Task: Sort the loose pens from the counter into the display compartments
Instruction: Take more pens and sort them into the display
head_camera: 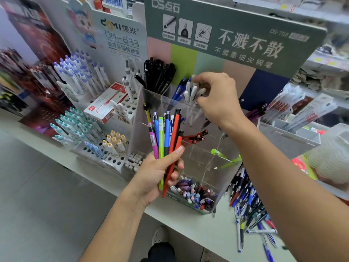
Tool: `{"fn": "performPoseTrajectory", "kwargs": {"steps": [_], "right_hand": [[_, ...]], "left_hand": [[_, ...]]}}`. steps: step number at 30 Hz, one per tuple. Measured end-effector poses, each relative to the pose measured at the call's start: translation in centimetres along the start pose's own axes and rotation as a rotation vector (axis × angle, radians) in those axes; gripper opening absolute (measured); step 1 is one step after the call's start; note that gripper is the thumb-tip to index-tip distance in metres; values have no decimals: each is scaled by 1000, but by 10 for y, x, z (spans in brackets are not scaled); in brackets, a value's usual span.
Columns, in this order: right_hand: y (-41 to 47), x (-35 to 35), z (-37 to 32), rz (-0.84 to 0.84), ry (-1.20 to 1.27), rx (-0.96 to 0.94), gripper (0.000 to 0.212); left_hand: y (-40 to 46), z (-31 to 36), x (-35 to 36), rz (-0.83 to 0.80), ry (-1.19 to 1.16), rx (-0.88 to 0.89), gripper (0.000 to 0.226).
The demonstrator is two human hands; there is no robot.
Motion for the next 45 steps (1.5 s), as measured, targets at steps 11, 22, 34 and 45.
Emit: {"fn": "performPoseTrajectory", "kwargs": {"steps": [11, 22, 34, 45], "right_hand": [[-117, 31, 19, -243, 518, 456, 25], [-127, 41, 39, -295, 836, 569, 34], [-130, 35, 34, -112, 850, 519, 14], [-110, 10, 49, -6, 781, 477, 25]], "left_hand": [[1, -9, 1, -69, 155, 2, 23], [2, -16, 10, -61, 171, 0, 39], [3, -20, 3, 48, 227, 88, 21], [-1, -14, -23, 161, 385, 134, 24]]}}
Point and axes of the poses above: each hand's wrist, its own y-axis towards the middle knuckle, its own x-axis out of the palm, z = x × y, the point moved 7 cm from there along y, towards the middle knuckle
